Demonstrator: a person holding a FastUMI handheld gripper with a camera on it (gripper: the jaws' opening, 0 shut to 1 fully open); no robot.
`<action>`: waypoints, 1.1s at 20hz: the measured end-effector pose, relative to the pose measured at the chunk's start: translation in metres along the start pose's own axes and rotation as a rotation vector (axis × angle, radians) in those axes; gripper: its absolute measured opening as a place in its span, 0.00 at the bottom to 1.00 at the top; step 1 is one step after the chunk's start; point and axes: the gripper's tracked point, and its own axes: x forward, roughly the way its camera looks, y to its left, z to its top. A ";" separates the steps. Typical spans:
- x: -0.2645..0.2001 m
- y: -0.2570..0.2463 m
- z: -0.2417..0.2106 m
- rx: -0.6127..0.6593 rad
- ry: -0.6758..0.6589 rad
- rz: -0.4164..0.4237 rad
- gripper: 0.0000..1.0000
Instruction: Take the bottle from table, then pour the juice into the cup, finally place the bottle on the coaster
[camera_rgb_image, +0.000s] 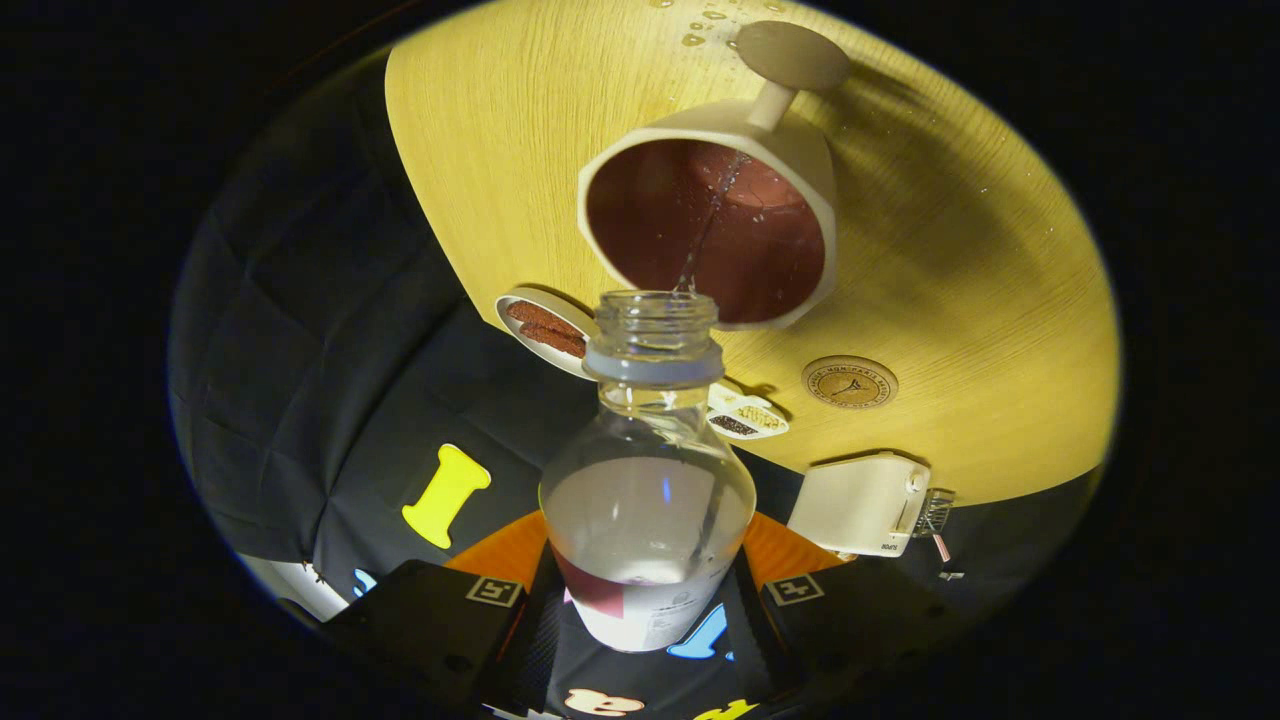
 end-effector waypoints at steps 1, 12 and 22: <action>0.002 0.001 -0.003 0.013 0.010 0.001 0.73; 0.004 -0.002 -0.016 0.038 0.025 -0.025 0.73; 0.003 -0.004 -0.015 0.038 0.017 -0.039 0.73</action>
